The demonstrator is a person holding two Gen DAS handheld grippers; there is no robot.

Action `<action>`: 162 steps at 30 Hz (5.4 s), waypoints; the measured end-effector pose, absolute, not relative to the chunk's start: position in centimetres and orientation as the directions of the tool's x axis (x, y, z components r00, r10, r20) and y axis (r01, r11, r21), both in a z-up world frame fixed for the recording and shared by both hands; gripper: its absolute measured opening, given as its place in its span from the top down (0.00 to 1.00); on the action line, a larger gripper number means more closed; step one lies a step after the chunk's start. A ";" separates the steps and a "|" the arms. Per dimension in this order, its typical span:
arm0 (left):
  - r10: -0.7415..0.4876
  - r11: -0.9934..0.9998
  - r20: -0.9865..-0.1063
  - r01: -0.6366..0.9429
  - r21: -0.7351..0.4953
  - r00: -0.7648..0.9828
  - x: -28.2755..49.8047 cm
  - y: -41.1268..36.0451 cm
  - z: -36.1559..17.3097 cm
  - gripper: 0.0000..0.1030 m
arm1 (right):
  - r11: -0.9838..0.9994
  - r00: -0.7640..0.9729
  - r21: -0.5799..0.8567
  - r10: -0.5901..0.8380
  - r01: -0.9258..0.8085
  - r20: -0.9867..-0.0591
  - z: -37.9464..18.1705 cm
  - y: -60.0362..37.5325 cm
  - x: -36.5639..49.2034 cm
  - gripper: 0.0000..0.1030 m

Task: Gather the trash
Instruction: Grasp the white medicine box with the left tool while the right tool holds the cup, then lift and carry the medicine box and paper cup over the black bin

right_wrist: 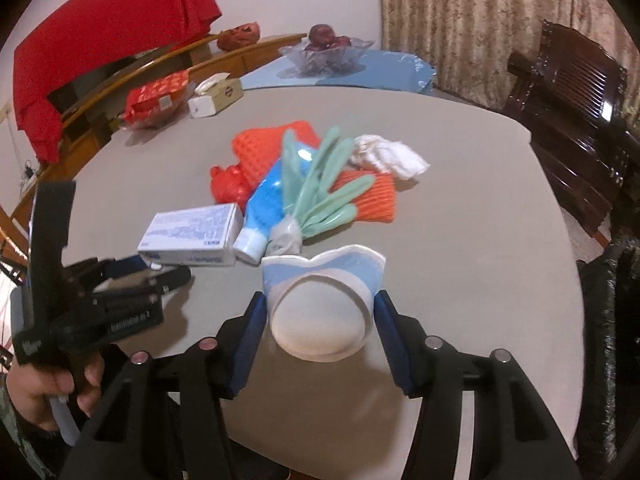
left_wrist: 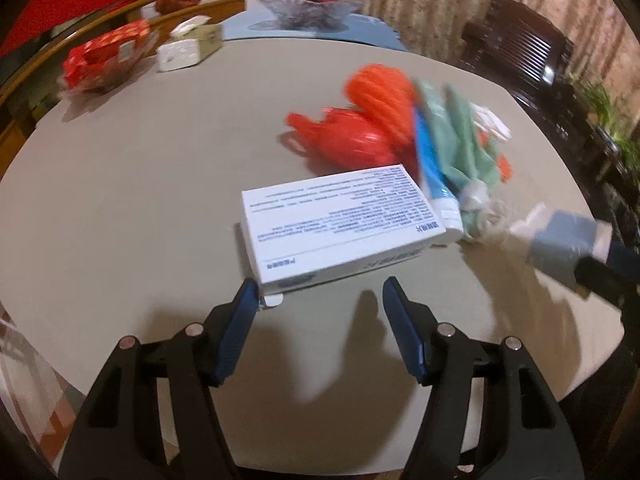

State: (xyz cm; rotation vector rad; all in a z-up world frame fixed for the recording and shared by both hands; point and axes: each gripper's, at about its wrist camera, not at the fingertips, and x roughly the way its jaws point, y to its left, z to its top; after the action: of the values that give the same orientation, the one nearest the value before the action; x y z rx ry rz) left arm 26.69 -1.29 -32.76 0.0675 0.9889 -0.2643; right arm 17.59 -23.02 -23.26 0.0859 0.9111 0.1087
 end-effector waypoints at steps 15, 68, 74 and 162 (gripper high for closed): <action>-0.178 0.981 -0.816 0.165 -0.103 0.550 27.2 1.5 -32.3 0.34 | 0.990 0.613 0.134 0.135 -0.047 -0.779 -23.4 -23.2 17.6 0.47; -0.291 0.903 -0.790 0.427 -0.041 0.540 26.4 -4.7 -32.4 0.96 | 0.991 0.631 0.134 0.101 0.005 -0.769 -22.9 -25.0 17.1 0.47; -0.295 0.894 -0.799 0.446 -0.038 0.524 25.5 -5.3 -32.5 0.96 | 0.990 0.639 0.140 0.100 0.013 -0.762 -22.5 -25.4 16.8 0.47; -0.468 0.801 -0.728 0.588 -0.110 0.501 12.5 -39.1 -24.6 1.00 | 0.902 0.677 0.038 -0.295 0.430 -0.675 -16.0 -59.3 -1.6 0.48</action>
State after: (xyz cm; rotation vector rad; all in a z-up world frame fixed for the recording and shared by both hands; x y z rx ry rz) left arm 12.50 -39.07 -24.65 0.1604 0.8281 -0.6416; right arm -1.65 -59.35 -15.98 0.2000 0.7205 -0.4103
